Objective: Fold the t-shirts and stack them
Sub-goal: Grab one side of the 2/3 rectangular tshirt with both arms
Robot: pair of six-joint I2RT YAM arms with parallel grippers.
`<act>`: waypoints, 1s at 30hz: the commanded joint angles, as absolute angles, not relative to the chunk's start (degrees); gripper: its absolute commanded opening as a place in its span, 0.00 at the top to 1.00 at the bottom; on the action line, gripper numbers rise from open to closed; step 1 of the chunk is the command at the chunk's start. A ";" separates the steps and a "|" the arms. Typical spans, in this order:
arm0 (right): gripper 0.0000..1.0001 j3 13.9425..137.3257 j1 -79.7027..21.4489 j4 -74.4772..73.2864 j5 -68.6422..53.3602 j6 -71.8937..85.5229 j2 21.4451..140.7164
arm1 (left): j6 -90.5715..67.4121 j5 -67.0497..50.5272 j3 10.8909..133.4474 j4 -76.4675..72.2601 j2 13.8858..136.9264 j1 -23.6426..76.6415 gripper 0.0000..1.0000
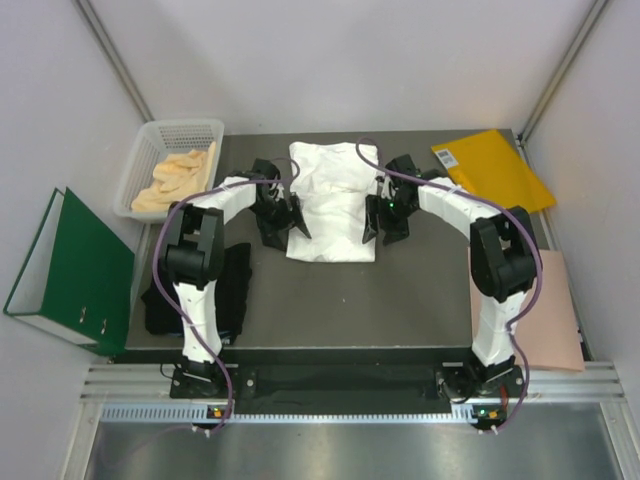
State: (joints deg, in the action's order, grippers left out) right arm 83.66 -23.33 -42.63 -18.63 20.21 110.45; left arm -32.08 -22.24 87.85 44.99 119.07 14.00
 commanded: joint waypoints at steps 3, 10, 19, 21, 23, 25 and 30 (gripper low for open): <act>0.38 83.67 -23.81 -41.75 -32.07 23.81 116.45 | -34.27 -29.35 84.38 41.40 120.59 13.97 0.42; 0.38 83.77 -24.87 -46.84 -27.96 24.87 117.87 | -35.16 -29.89 84.55 40.96 121.64 15.03 0.92; 0.94 79.72 -24.96 -39.29 -27.51 26.37 117.08 | -34.37 -28.04 83.15 42.00 121.38 16.00 1.00; 1.00 79.28 -25.31 -39.98 -26.02 25.93 114.80 | -33.23 -27.25 82.80 43.41 120.42 16.35 1.00; 1.00 78.75 -25.49 -41.21 -25.23 25.32 112.95 | -32.08 -26.63 82.44 46.57 119.54 17.05 1.00; 1.00 77.52 -25.58 -43.32 -25.75 24.44 109.87 | -31.03 -25.93 81.39 49.99 117.95 17.57 1.00; 1.00 73.05 -26.19 -46.58 -28.12 24.00 102.33 | -29.88 -26.89 77.53 55.63 112.16 20.47 1.00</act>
State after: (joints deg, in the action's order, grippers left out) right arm 75.35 -25.12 -43.03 -27.00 25.21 110.96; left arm -32.71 -27.83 81.03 44.75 118.08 17.78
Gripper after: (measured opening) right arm 0.029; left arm 0.054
